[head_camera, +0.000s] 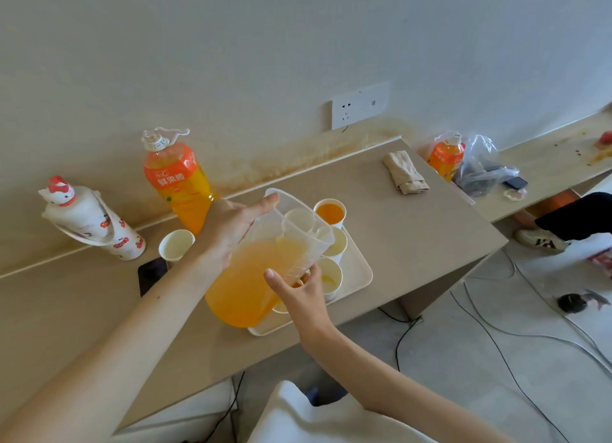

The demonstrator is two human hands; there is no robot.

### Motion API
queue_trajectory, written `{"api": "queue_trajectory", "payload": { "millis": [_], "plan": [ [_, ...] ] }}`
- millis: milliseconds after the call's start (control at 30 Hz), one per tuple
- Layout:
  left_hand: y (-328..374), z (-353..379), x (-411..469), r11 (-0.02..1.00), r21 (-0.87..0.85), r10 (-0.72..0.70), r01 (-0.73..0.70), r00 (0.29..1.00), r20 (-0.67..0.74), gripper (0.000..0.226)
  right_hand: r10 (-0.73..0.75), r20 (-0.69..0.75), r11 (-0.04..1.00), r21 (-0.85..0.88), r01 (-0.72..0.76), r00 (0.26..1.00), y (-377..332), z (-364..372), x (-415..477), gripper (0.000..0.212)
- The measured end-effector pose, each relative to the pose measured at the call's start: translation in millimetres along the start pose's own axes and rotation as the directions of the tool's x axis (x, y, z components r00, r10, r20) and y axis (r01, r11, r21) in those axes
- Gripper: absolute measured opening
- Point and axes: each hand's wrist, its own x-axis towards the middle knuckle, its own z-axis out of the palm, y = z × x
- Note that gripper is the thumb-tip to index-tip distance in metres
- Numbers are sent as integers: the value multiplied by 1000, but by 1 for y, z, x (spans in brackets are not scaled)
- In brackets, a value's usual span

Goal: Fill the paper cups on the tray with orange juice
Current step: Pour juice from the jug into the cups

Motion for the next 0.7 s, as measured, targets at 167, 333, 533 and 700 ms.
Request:
{"api": "queue_trajectory", "payload": {
  "millis": [167, 333, 533, 700],
  "plan": [
    [3, 9, 1, 999, 34, -15, 15, 1000, -14, 61, 54, 20, 999, -1, -54, 998, -3, -10, 9, 77],
    [4, 15, 6, 997, 51, -50, 51, 998, -23, 59, 82, 57, 997, -20, -81, 995, -5, -15, 16, 84],
    [1, 19, 15, 996, 52, -67, 70, 997, -44, 62, 111, 103, 994, 3, -112, 988, -3, -20, 23, 78],
    [-1, 21, 21, 994, 46, -96, 99, 994, -49, 63, 139, 121, 990, 5, -140, 983, -2, -21, 29, 84]
  ]
}}
